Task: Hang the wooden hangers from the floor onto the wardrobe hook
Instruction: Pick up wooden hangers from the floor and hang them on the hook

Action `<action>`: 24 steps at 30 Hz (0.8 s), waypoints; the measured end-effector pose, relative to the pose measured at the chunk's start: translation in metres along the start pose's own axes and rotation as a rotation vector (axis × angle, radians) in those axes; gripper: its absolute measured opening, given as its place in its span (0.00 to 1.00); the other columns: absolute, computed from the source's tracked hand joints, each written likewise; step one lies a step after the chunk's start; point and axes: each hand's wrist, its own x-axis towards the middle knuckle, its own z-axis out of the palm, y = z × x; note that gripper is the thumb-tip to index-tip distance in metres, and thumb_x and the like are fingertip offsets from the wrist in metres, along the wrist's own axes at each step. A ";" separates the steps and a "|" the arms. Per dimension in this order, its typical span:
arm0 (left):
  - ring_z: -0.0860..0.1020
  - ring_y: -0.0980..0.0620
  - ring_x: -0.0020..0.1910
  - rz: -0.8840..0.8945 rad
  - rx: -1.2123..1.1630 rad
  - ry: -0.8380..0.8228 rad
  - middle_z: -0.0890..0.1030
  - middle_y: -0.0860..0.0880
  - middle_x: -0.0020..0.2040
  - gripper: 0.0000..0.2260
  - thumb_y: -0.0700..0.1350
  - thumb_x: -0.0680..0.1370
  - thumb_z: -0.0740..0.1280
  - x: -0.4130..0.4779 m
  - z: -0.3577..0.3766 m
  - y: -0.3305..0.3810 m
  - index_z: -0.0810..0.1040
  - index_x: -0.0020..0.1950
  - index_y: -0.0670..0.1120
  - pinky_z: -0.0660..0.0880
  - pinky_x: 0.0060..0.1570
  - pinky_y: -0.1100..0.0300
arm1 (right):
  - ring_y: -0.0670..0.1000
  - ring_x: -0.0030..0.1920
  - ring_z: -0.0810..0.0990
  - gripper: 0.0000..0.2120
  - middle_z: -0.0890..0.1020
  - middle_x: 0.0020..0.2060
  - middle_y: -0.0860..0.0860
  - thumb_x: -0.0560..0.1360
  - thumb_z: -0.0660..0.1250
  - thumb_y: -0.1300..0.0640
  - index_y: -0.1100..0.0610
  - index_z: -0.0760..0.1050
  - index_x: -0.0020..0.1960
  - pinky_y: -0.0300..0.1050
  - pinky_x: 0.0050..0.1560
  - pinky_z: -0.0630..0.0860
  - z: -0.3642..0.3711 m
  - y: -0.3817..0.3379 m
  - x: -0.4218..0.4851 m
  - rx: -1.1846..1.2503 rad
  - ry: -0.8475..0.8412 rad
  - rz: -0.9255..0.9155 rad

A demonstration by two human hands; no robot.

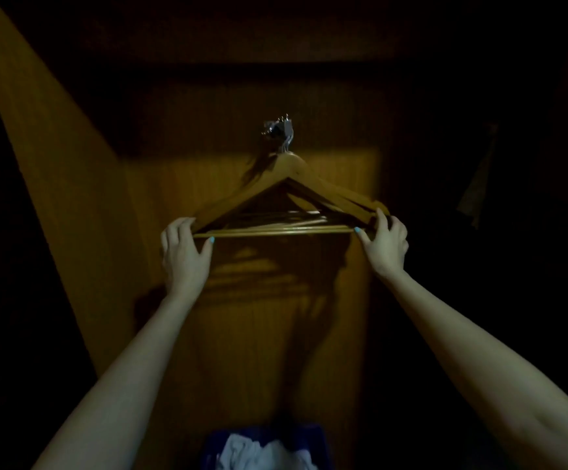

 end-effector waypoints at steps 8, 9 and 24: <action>0.68 0.46 0.65 0.059 -0.131 -0.373 0.72 0.45 0.63 0.14 0.45 0.78 0.64 -0.106 0.053 0.034 0.73 0.63 0.44 0.67 0.60 0.54 | 0.58 0.73 0.63 0.30 0.62 0.73 0.57 0.78 0.64 0.52 0.52 0.56 0.76 0.57 0.71 0.65 -0.012 0.064 -0.123 0.087 -0.256 0.073; 0.68 0.46 0.65 0.045 -0.160 -0.451 0.73 0.45 0.63 0.13 0.45 0.79 0.64 -0.128 0.062 0.039 0.73 0.63 0.44 0.66 0.60 0.55 | 0.57 0.72 0.64 0.30 0.62 0.73 0.57 0.78 0.65 0.53 0.52 0.56 0.76 0.56 0.71 0.66 -0.016 0.079 -0.145 0.096 -0.323 0.092; 0.73 0.42 0.60 -0.049 -0.096 -1.329 0.77 0.42 0.59 0.16 0.46 0.77 0.66 -0.569 0.134 0.071 0.73 0.63 0.42 0.71 0.59 0.48 | 0.64 0.65 0.71 0.27 0.71 0.66 0.62 0.77 0.65 0.49 0.57 0.64 0.72 0.57 0.63 0.71 -0.093 0.427 -0.495 -0.402 -1.125 0.535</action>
